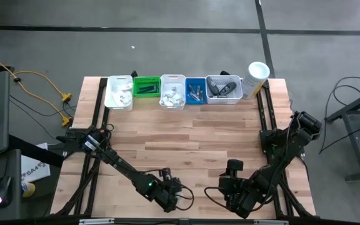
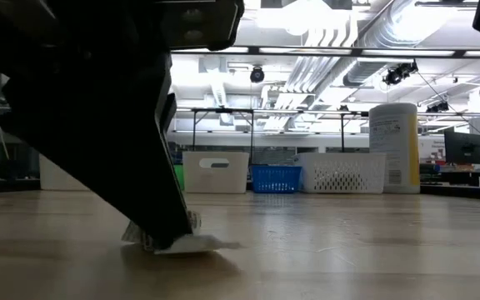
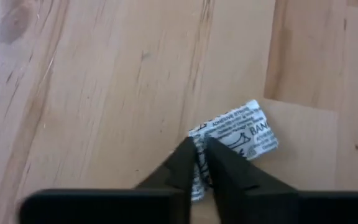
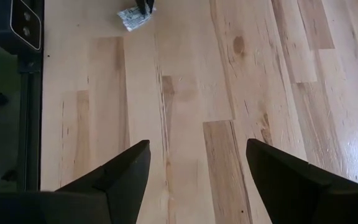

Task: Pick & Place Travel size toiletries
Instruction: Put the white bandage into the middle white bin

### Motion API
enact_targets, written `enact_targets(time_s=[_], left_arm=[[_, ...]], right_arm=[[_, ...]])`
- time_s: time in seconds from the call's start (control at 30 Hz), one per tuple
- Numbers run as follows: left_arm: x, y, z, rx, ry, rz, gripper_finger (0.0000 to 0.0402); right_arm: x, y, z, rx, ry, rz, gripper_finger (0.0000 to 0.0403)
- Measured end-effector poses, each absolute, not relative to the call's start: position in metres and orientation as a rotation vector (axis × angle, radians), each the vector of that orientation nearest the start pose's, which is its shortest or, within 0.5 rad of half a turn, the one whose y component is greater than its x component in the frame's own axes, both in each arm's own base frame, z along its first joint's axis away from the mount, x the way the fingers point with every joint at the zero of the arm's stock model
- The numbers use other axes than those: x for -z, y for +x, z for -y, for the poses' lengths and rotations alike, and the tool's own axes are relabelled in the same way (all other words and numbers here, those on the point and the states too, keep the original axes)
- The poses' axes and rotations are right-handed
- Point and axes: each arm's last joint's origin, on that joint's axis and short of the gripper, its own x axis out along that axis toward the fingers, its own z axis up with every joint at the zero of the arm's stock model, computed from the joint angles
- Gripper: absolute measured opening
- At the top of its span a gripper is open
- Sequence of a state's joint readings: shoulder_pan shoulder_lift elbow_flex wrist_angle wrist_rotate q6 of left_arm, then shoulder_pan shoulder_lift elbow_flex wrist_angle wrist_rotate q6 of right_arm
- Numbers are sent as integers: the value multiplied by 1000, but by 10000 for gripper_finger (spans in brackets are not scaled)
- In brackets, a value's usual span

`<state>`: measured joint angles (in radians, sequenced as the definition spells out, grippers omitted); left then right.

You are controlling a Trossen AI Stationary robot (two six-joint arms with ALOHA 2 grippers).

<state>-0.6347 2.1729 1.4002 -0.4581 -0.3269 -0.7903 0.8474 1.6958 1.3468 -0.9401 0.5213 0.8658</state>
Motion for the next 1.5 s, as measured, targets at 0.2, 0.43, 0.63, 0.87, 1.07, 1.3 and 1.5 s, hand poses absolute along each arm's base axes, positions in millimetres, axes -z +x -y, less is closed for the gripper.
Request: enact_targets(time_s=[0.2, 0.43, 0.63, 0.87, 1.07, 1.3, 1.5], left_arm=[[-125, 340, 234, -129, -57, -1080, 6], [-187, 336, 190, -283, 157, -983, 2], [-243, 339, 119, -529, 385, -875, 1], [-269, 351, 0, -744, 448, -962, 1], [-253, 350, -112, -650, 295, -978, 0], [-244, 325, -182, -560, 115, -967, 7], [-245, 325, -185, -451, 108, -932, 82]], right_arm=[[-249, 229, -237, 163, -27, -995, 260], [-249, 229, -237, 164, -27, -992, 260], [-249, 230, -236, 178, -44, -973, 260], [-250, 238, -228, 238, -75, -919, 260], [-250, 246, -219, 276, -59, -919, 260], [-250, 252, -212, 305, -38, -922, 260], [-251, 253, -211, 334, -36, -896, 260]])
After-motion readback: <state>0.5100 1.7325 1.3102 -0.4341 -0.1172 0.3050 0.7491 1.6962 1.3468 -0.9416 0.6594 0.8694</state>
